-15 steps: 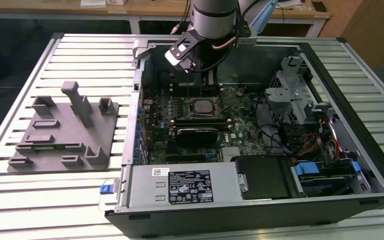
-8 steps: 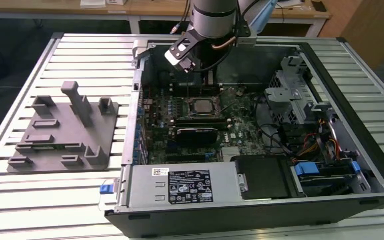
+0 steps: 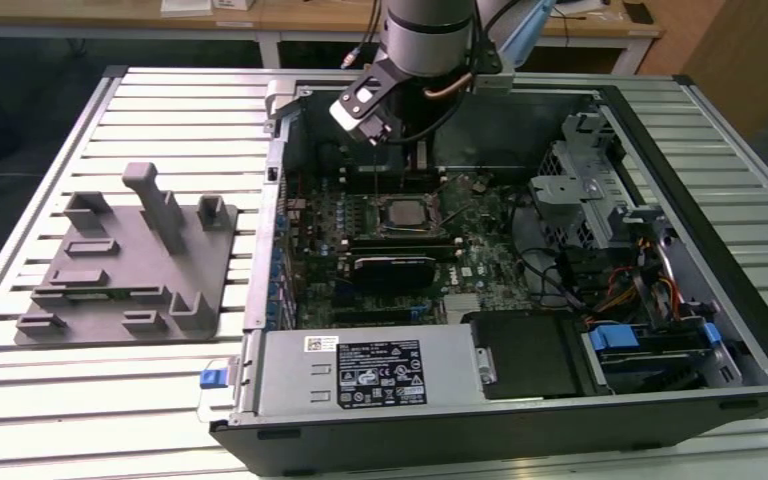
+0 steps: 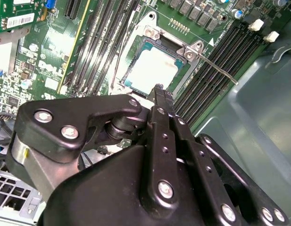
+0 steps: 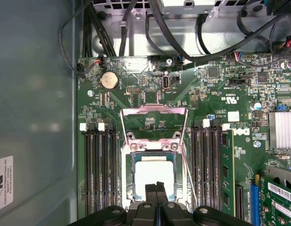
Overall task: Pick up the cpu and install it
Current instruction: 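Close the cpu cover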
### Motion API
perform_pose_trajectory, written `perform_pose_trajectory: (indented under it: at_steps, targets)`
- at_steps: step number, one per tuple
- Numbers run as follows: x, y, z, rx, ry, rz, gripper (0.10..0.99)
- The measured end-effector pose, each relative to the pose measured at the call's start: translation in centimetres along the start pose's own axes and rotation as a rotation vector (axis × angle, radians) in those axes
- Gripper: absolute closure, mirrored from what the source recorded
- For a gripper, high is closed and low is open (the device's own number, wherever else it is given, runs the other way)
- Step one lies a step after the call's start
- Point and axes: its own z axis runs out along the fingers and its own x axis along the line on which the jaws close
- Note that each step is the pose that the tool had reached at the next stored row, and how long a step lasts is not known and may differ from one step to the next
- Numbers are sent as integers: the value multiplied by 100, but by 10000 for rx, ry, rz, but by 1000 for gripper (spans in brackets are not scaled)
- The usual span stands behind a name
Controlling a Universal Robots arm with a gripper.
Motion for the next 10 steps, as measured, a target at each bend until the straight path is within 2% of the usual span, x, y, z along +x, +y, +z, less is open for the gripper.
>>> perform_pose_trajectory:
  at_steps: [10]
  targets:
    - [3, 3, -89, -3, 5, 0, 980]
